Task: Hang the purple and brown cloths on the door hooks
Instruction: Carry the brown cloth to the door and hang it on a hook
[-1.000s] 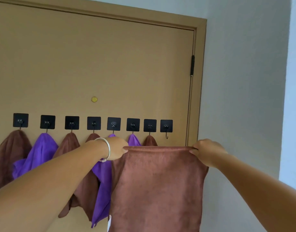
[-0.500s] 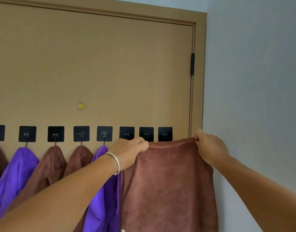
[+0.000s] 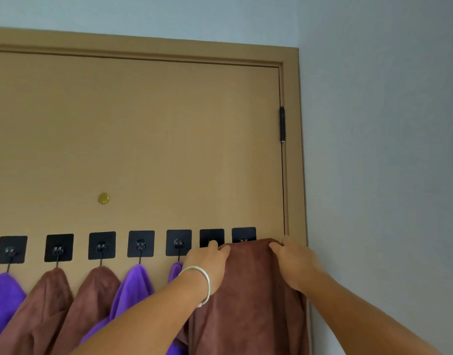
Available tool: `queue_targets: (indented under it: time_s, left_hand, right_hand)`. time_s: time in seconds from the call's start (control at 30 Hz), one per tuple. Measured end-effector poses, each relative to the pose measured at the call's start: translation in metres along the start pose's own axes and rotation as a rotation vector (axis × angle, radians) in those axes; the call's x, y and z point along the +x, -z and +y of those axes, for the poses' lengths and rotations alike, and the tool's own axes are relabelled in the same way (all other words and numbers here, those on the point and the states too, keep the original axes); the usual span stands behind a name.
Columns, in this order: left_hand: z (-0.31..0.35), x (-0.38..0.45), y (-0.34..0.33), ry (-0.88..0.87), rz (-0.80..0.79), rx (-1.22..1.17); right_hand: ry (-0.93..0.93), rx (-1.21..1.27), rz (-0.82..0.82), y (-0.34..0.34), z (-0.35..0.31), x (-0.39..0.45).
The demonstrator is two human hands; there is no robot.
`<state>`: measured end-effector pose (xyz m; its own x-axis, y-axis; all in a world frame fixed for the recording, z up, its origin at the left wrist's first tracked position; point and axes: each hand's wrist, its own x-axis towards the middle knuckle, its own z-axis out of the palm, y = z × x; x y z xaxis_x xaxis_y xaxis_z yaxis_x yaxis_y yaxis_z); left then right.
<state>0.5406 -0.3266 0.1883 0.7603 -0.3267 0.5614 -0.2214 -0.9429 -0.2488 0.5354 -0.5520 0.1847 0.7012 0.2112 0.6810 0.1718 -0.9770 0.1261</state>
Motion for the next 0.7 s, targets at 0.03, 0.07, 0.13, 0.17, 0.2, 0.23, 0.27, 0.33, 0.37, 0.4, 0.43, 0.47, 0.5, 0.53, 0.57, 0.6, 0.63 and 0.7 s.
queue_targets:
  time_s: [0.03,0.07,0.13,0.17,0.2,0.23,0.27,0.33,0.37,0.4,0.43,0.47,0.5,0.53,0.57,0.6,0.63,0.7]
  left_hand:
    - [0.004,0.002,-0.003,0.007,-0.033,0.03]
    - [0.006,0.003,-0.007,0.017,-0.056,0.035]
    - [0.012,0.004,-0.005,0.012,-0.084,0.042]
    - [0.014,0.003,-0.007,0.012,-0.103,0.061]
    - [0.016,0.003,-0.01,0.013,-0.112,0.061]
    - [0.018,0.0,-0.011,-0.001,-0.113,0.077]
    - [0.021,-0.001,-0.013,-0.007,-0.108,0.093]
    - [0.027,-0.002,-0.016,-0.019,-0.124,0.128]
    - [0.031,-0.003,-0.017,-0.029,-0.138,0.151]
    - [0.036,-0.005,-0.019,-0.034,-0.157,0.168]
    - [0.04,-0.006,-0.022,-0.037,-0.176,0.18]
    - [0.044,-0.008,-0.026,-0.032,-0.207,0.181]
    - [0.047,-0.01,-0.028,-0.026,-0.237,0.175]
    - [0.05,-0.012,-0.031,-0.013,-0.269,0.163]
    - [0.054,-0.013,-0.035,-0.002,-0.299,0.16]
    - [0.058,-0.013,-0.04,0.003,-0.335,0.17]
    - [0.063,-0.013,-0.045,-0.004,-0.362,0.197]
    - [0.071,-0.011,-0.054,-0.026,-0.411,0.248]
  right_hand:
    - [0.003,-0.002,-0.014,-0.009,0.001,0.002]
    - [0.042,-0.021,-0.016,-0.018,0.001,0.005]
    - [-0.005,0.024,-0.078,-0.024,-0.001,0.003]
    - [-0.019,0.026,-0.098,-0.027,0.0,0.003]
    - [-0.035,0.056,-0.101,-0.03,0.0,0.001]
    - [-0.046,0.069,-0.115,-0.032,-0.001,-0.002]
    - [-0.042,0.073,-0.101,-0.036,-0.002,-0.005]
    - [-0.049,0.103,-0.109,-0.041,-0.005,-0.011]
    - [-0.05,0.099,-0.145,-0.045,-0.004,-0.015]
    - [-0.038,0.081,-0.187,-0.048,-0.005,-0.02]
    - [-0.036,0.093,-0.228,-0.051,-0.006,-0.026]
    - [-0.02,0.084,-0.27,-0.056,-0.007,-0.03]
    - [0.03,0.082,-0.286,-0.063,-0.009,-0.036]
    - [0.071,0.07,-0.304,-0.067,-0.013,-0.04]
    - [0.098,0.073,-0.321,-0.072,-0.018,-0.043]
    - [0.167,0.054,-0.321,-0.075,-0.022,-0.045]
    - [0.195,0.06,-0.302,-0.077,-0.027,-0.046]
    - [0.223,0.128,-0.272,-0.079,-0.033,-0.046]
